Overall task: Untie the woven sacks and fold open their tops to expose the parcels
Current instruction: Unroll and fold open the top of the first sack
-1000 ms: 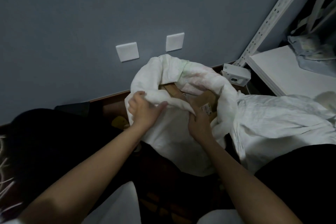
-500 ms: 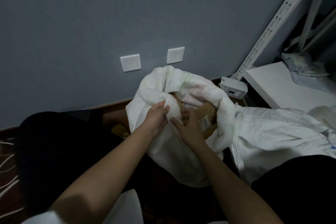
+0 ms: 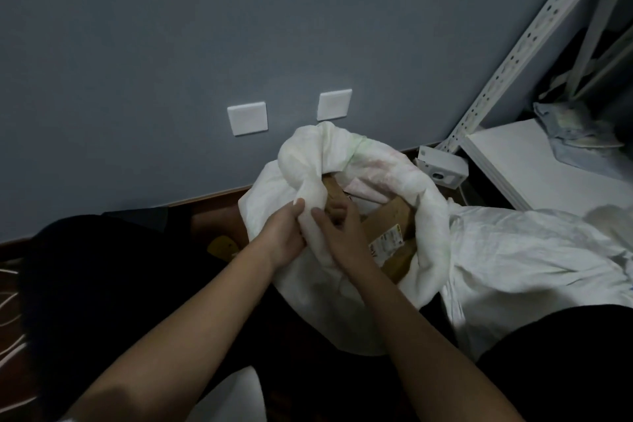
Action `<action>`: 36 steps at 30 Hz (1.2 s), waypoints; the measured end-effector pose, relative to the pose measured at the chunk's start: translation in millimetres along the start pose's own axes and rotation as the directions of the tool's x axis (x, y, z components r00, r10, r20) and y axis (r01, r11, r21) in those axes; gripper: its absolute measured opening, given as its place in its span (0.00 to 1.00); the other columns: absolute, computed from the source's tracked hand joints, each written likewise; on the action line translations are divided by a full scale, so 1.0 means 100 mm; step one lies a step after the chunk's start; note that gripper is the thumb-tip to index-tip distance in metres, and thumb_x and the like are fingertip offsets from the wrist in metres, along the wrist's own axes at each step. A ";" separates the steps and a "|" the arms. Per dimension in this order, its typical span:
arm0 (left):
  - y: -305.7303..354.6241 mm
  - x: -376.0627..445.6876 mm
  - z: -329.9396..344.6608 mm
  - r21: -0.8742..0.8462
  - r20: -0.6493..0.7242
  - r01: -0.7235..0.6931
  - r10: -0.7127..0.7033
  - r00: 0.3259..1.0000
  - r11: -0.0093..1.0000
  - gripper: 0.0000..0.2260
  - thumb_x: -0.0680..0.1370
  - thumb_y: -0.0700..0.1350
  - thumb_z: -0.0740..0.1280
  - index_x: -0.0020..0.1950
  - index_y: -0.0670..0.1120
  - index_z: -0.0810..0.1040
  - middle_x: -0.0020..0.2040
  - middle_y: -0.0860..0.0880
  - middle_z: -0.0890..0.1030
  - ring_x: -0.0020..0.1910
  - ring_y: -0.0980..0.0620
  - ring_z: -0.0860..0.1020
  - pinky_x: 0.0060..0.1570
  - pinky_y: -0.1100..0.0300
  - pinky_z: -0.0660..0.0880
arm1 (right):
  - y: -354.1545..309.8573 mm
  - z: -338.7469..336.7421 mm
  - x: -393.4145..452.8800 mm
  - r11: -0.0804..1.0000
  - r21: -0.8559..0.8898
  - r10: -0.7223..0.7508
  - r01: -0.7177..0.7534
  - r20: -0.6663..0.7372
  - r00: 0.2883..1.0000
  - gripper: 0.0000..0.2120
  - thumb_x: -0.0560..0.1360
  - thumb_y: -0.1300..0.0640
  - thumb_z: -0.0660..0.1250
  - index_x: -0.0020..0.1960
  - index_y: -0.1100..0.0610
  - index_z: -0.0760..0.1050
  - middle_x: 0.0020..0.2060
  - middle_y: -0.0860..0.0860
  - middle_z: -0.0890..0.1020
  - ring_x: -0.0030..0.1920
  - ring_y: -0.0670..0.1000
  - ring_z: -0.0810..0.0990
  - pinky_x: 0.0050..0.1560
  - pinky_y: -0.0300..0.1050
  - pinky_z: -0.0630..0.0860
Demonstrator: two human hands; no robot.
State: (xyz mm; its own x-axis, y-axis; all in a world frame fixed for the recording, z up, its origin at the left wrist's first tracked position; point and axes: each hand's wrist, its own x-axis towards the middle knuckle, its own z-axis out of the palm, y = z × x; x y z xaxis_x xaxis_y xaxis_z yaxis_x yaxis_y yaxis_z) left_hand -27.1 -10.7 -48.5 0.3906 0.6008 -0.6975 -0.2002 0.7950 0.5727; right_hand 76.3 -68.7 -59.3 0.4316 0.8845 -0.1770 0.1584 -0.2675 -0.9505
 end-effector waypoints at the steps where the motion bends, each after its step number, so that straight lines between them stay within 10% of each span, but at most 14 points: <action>1: 0.03 -0.01 -0.05 0.019 0.006 0.010 -0.011 1.000 1.000 0.16 0.82 0.47 0.57 0.63 0.38 0.73 0.59 0.38 0.78 0.57 0.43 0.77 0.54 0.54 0.74 | -0.01 0.09 0.02 0.997 0.045 0.060 -0.058 -0.042 0.997 0.15 0.73 0.52 0.71 0.55 0.58 0.73 0.46 0.50 0.80 0.46 0.46 0.80 0.38 0.27 0.72; 6: 0.34 0.01 -0.21 0.284 -0.144 -0.022 0.065 0.987 0.959 0.09 0.81 0.48 0.57 0.51 0.47 0.75 0.44 0.49 0.78 0.40 0.53 0.75 0.35 0.60 0.68 | 0.03 0.32 0.00 0.946 -0.169 -0.302 0.278 -0.141 0.943 0.11 0.69 0.67 0.69 0.37 0.54 0.71 0.35 0.49 0.75 0.36 0.43 0.72 0.38 0.31 0.66; 10: 0.53 0.16 -0.07 0.263 -0.215 -0.055 0.115 0.970 0.963 0.19 0.83 0.49 0.57 0.70 0.40 0.66 0.63 0.41 0.75 0.58 0.43 0.75 0.45 0.54 0.74 | 0.15 0.31 0.05 0.502 -0.567 -0.679 0.653 0.209 0.704 0.07 0.68 0.62 0.59 0.39 0.61 0.76 0.36 0.55 0.73 0.40 0.49 0.67 0.36 0.39 0.62; 13: 0.51 0.19 -0.07 0.250 -0.200 -0.026 0.077 0.977 0.968 0.18 0.81 0.41 0.59 0.70 0.36 0.65 0.63 0.38 0.75 0.61 0.41 0.75 0.56 0.51 0.74 | 0.10 0.14 0.09 0.629 -0.472 -0.522 0.618 0.332 0.786 0.05 0.73 0.56 0.67 0.43 0.55 0.81 0.37 0.50 0.76 0.41 0.48 0.73 0.40 0.41 0.70; 16: 0.44 0.13 -0.14 0.145 -0.074 0.017 -0.006 0.997 0.989 0.13 0.81 0.41 0.58 0.60 0.34 0.73 0.49 0.38 0.81 0.46 0.45 0.81 0.48 0.52 0.78 | -0.16 0.16 0.09 0.988 -0.065 -0.131 0.140 0.133 0.982 0.13 0.73 0.45 0.70 0.43 0.56 0.76 0.35 0.47 0.79 0.37 0.44 0.78 0.39 0.41 0.75; 19: 0.44 0.07 -0.23 0.086 0.035 0.038 -0.041 0.999 0.996 0.11 0.81 0.42 0.58 0.54 0.37 0.76 0.46 0.41 0.81 0.45 0.48 0.80 0.43 0.56 0.77 | -0.28 0.35 0.18 0.958 0.174 0.228 -0.227 0.014 0.974 0.17 0.71 0.49 0.74 0.52 0.58 0.75 0.43 0.49 0.82 0.43 0.46 0.81 0.40 0.38 0.77; 23: 0.60 0.11 -0.43 0.182 -0.116 -0.077 0.099 0.988 0.980 0.05 0.78 0.40 0.65 0.52 0.44 0.78 0.47 0.47 0.78 0.42 0.54 0.77 0.35 0.65 0.79 | -0.26 0.50 0.20 0.999 -0.022 -0.047 0.044 -0.180 0.982 0.06 0.70 0.63 0.72 0.40 0.58 0.74 0.35 0.47 0.77 0.36 0.41 0.74 0.36 0.26 0.68; 26: 0.73 0.18 -0.35 0.440 -0.067 -0.154 0.204 0.977 0.885 0.16 0.78 0.52 0.65 0.60 0.43 0.75 0.55 0.47 0.79 0.49 0.50 0.79 0.48 0.59 0.79 | -0.16 0.59 0.22 0.815 -0.436 -0.456 0.382 -0.078 0.886 0.05 0.67 0.68 0.69 0.38 0.60 0.75 0.37 0.53 0.75 0.36 0.40 0.69 0.37 0.30 0.64; 30: 0.76 0.28 -0.20 0.835 -0.011 -0.219 0.414 0.910 0.504 0.08 0.79 0.43 0.63 0.51 0.41 0.79 0.43 0.44 0.78 0.39 0.50 0.75 0.33 0.64 0.69 | -0.19 0.45 0.29 0.892 -0.248 -0.306 0.377 0.282 0.909 0.01 0.76 0.59 0.68 0.48 0.56 0.78 0.40 0.44 0.77 0.41 0.39 0.76 0.42 0.30 0.71; 36: 0.78 0.37 -0.33 0.779 0.024 -0.166 0.236 0.971 0.604 0.12 0.79 0.37 0.60 0.60 0.38 0.77 0.60 0.39 0.78 0.60 0.42 0.75 0.63 0.48 0.70 | -0.26 0.13 0.97 0.521 -0.566 -0.404 0.639 0.496 0.768 0.28 0.71 0.60 0.67 0.70 0.54 0.67 0.69 0.54 0.70 0.72 0.54 0.63 0.73 0.53 0.60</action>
State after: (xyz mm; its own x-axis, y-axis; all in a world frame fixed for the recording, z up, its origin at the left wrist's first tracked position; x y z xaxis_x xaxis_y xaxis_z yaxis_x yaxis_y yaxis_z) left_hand -57.7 76.8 -43.6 0.3534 0.7693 -0.5323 0.5145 0.3154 0.7974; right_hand 102.1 28.9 -55.0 -0.1733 0.9774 0.1211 0.8608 0.2101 -0.4636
